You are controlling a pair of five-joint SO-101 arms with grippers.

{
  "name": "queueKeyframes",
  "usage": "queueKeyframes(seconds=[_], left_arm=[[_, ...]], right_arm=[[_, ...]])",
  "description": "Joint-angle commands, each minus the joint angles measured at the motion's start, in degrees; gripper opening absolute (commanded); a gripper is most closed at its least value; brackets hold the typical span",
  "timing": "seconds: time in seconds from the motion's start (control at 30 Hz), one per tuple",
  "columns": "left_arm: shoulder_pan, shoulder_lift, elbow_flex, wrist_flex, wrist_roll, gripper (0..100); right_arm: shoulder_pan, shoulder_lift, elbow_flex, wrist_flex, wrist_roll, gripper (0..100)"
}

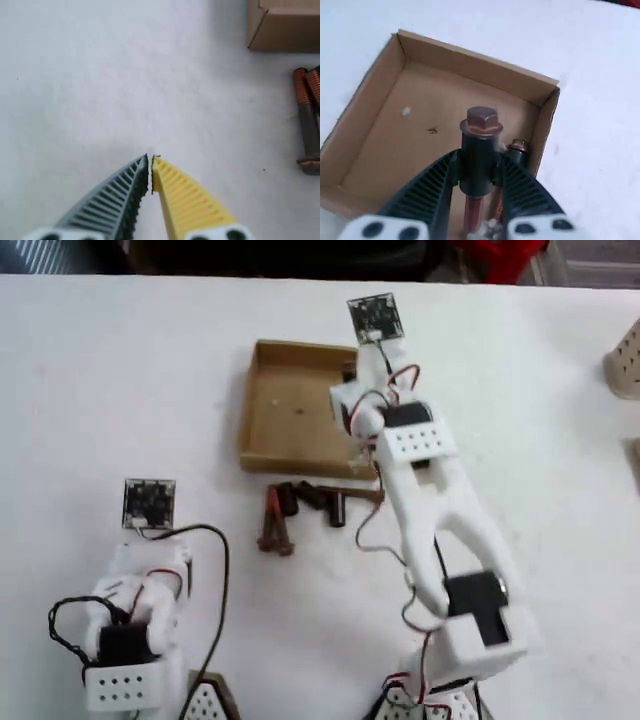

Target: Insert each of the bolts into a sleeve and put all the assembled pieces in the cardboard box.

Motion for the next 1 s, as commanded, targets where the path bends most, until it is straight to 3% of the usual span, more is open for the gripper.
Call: queueKeyframes(seconds=[0.0, 0.2, 0.43, 0.6, 0.73, 0.97], left_arm=[[-0.75, -0.31, -0.09, 0.18, -0.53, 5], [-0.75, -0.31, -0.09, 0.18, -0.53, 5], [-0.75, -0.31, -0.09, 0.18, -0.53, 5], [-0.75, -0.31, -0.09, 0.18, -0.53, 5], [-0.75, -0.31, -0.09, 0.09, -0.53, 5], [-0.75, -0.31, -0.09, 0.00, -0.53, 5]], right_arm=[[1.19, 7.08, -13.80, 7.43, 0.79, 1.8], [1.27, 19.82, -28.31, 17.10, 0.70, 1.8], [1.27, 29.32, -34.90, 17.27, 0.70, 1.9], [1.19, 31.16, -36.84, 17.36, 0.70, 2.8], [1.10, 31.16, -36.92, 17.54, 0.70, 10.0], [1.19, 28.35, -36.48, 18.42, 0.70, 5.5]])
